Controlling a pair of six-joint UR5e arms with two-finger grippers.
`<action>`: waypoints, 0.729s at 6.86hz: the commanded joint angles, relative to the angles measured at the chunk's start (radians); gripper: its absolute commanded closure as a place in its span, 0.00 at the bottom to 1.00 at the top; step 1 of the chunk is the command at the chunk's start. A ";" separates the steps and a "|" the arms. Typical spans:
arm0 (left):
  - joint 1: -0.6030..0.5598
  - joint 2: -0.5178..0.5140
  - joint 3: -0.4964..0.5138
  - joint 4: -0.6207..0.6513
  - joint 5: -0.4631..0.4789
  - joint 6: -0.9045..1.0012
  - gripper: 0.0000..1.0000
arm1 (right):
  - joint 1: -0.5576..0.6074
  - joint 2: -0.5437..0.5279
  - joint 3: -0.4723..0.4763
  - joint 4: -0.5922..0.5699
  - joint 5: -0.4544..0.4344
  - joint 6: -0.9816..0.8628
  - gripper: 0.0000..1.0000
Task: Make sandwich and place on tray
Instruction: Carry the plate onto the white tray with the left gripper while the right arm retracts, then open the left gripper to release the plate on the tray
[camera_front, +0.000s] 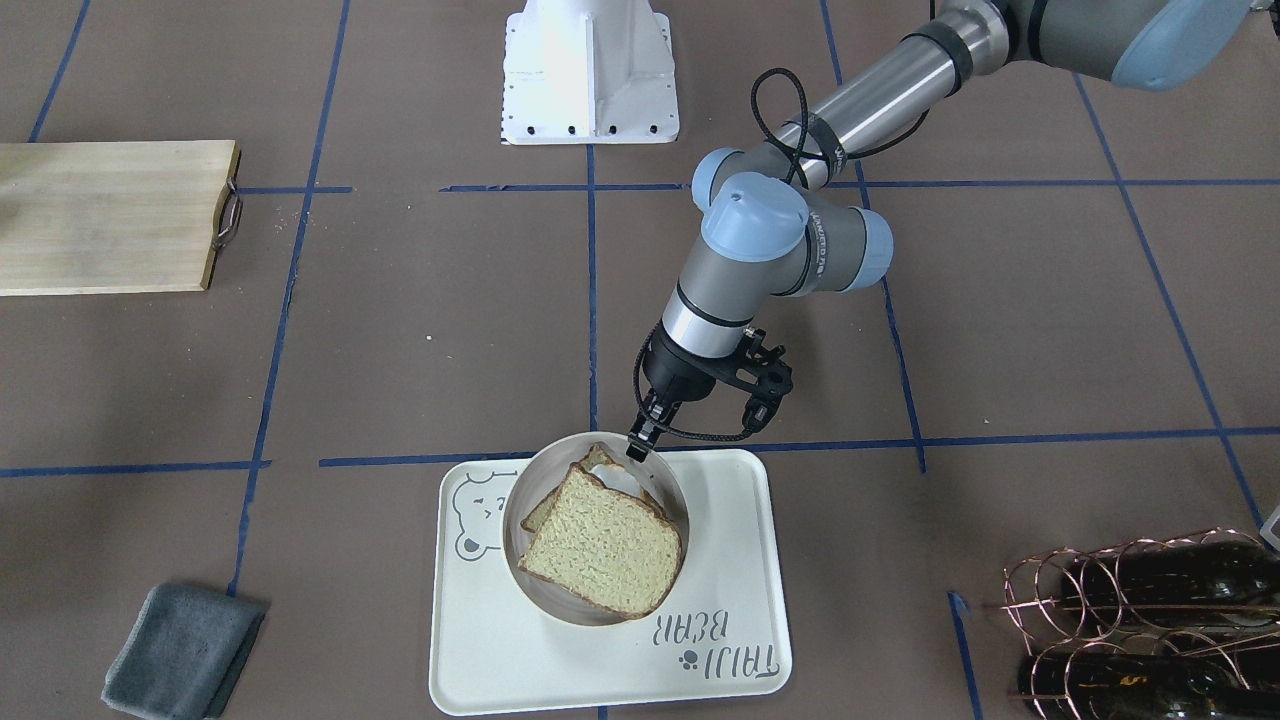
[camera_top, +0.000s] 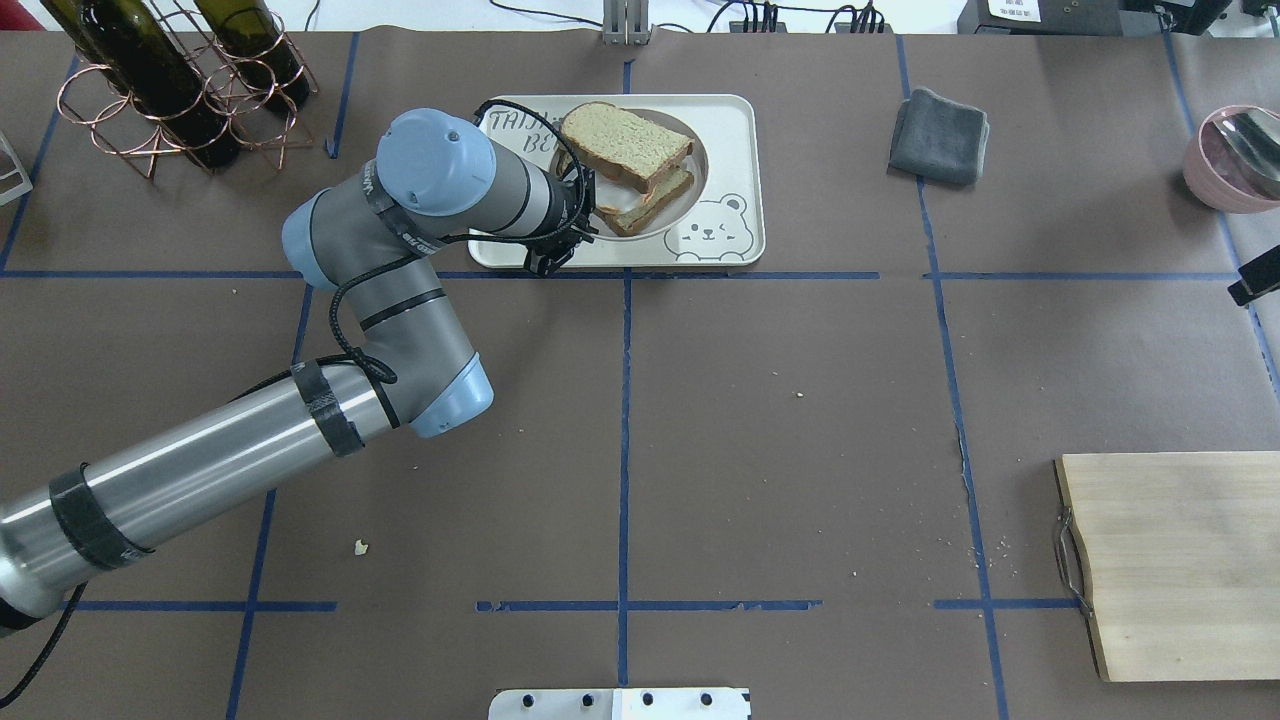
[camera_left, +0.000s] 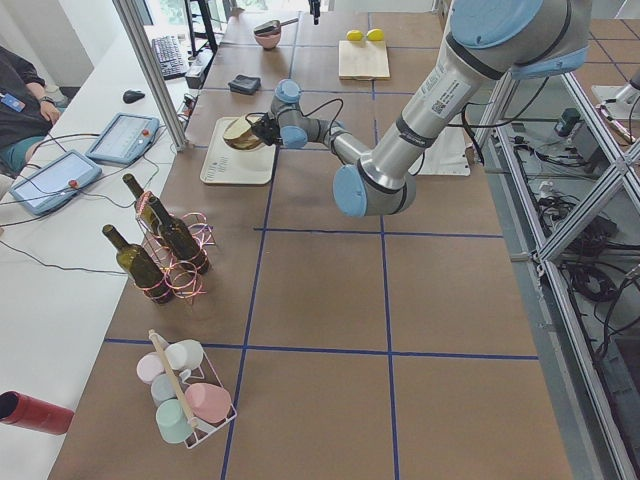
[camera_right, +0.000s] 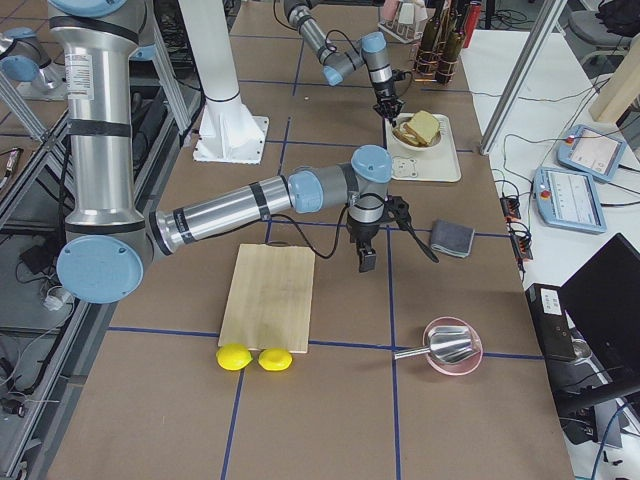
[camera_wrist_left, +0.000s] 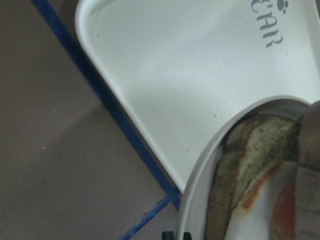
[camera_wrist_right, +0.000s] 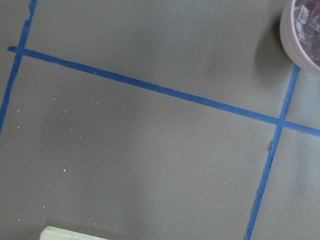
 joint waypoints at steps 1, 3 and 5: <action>0.000 -0.025 0.076 -0.015 0.025 -0.005 1.00 | 0.049 -0.002 -0.040 0.001 0.000 -0.019 0.00; 0.002 -0.030 0.079 -0.017 0.025 -0.004 0.87 | 0.051 -0.002 -0.046 0.005 -0.009 -0.010 0.00; -0.001 -0.028 0.062 -0.012 0.017 0.107 0.01 | 0.051 0.013 -0.060 0.013 -0.015 0.002 0.00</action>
